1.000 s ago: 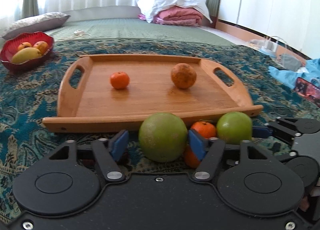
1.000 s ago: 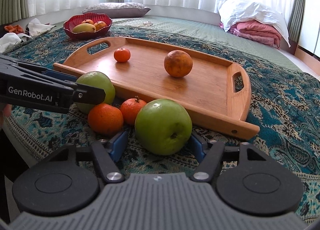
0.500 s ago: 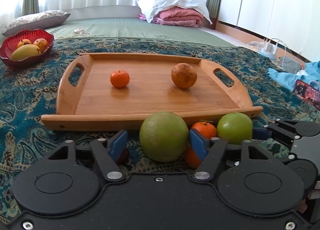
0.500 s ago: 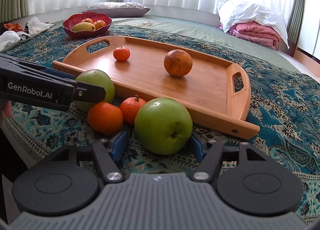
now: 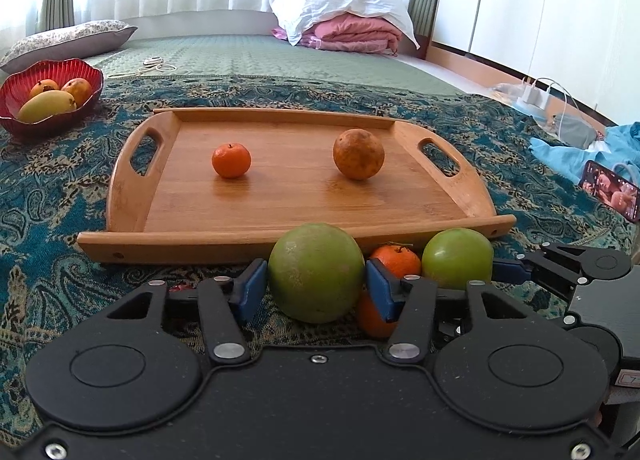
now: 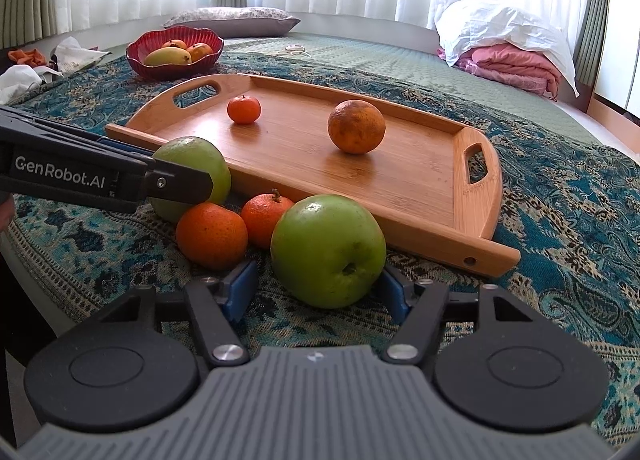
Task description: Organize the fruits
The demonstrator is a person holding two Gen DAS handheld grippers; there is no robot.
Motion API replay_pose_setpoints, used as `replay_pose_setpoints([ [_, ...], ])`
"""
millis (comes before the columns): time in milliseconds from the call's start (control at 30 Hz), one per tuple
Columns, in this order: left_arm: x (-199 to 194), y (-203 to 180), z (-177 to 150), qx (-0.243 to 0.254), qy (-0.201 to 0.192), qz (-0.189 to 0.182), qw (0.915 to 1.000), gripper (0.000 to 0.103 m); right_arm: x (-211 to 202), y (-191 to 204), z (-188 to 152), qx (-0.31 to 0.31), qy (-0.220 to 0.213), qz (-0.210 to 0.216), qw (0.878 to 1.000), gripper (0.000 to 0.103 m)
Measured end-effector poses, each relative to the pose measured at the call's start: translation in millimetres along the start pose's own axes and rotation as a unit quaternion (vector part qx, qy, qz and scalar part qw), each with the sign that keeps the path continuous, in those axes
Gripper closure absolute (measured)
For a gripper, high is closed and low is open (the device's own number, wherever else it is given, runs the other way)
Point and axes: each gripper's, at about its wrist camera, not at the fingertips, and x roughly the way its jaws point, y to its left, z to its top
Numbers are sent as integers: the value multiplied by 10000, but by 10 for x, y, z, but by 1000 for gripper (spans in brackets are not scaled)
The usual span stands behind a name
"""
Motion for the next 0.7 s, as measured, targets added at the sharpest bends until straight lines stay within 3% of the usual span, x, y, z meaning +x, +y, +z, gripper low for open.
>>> replay_pose_setpoints([
  [200, -26, -10, 22, 29, -52, 83, 9999, 52, -32, -10, -26, 80, -84, -110, 9999, 45],
  [700, -152, 28, 76, 88, -220, 285, 9993, 54, -101, -116, 10, 696, -110, -12, 9975, 46],
])
